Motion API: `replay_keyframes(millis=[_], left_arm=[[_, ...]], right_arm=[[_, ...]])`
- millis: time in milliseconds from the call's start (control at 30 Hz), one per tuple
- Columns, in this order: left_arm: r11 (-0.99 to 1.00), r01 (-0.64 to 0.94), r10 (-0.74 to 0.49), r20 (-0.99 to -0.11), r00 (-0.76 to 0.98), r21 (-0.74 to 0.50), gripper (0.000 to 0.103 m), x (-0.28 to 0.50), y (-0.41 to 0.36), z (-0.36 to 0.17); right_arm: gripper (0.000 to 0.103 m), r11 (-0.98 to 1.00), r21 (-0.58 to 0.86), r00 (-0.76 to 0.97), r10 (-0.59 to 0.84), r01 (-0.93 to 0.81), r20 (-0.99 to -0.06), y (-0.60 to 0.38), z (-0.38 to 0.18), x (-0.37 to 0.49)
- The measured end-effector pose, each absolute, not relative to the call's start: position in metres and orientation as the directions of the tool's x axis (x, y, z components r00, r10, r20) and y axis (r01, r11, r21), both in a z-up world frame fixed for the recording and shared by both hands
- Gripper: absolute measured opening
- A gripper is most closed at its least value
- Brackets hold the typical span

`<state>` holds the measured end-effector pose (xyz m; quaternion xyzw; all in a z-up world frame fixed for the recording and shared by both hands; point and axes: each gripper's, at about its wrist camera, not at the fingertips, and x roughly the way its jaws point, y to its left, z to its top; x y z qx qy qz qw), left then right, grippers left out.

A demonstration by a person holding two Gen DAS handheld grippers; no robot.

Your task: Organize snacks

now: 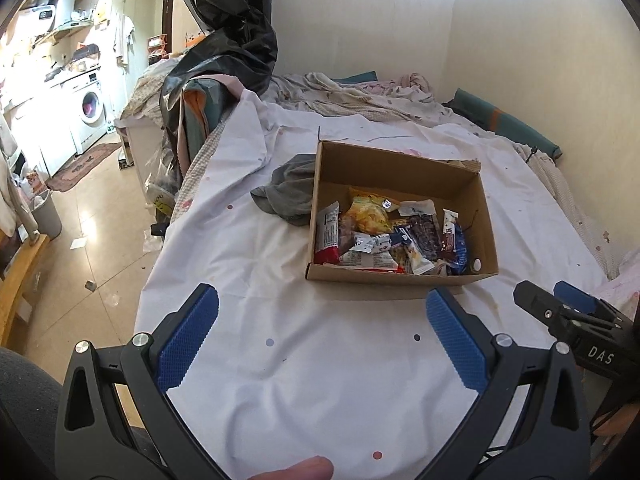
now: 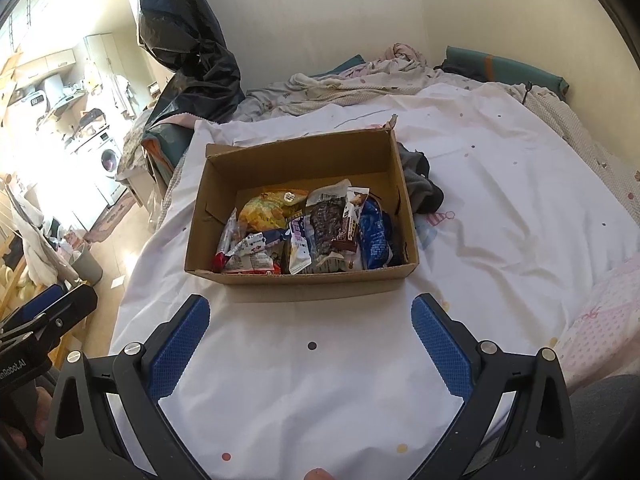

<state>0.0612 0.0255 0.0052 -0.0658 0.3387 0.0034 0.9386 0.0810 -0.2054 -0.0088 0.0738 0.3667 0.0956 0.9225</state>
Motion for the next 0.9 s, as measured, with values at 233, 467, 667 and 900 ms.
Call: replay_keyframes(millis=[233, 467, 667, 900], left_arm=[[0.988, -0.063, -0.042, -0.643, 0.765, -0.140, 0.103, 0.0630, 0.0284, 0.0027], [0.991, -0.051, -0.043, -0.643, 0.765, -0.126, 0.103, 0.0630, 0.0248, 0.0019], [0.991, -0.051, -0.041, -0.644, 0.764, -0.124, 0.103, 0.0631, 0.0235, 0.0017], [0.991, -0.053, -0.041, -0.644, 0.764, -0.126, 0.103, 0.0627, 0.0236, 0.0009]], right_arm=[[0.103, 0.972, 0.204, 0.713, 0.227, -0.120, -0.664, -0.2046, -0.0096, 0.0812], [0.103, 0.972, 0.203, 0.715, 0.226, -0.119, -0.661, -0.2051, -0.0087, 0.0810], [0.103, 0.972, 0.203, 0.716, 0.225, -0.118, -0.661, -0.2056, -0.0081, 0.0811], [0.103, 0.972, 0.207, 0.719, 0.224, -0.113, -0.658, -0.2071, -0.0060, 0.0811]])
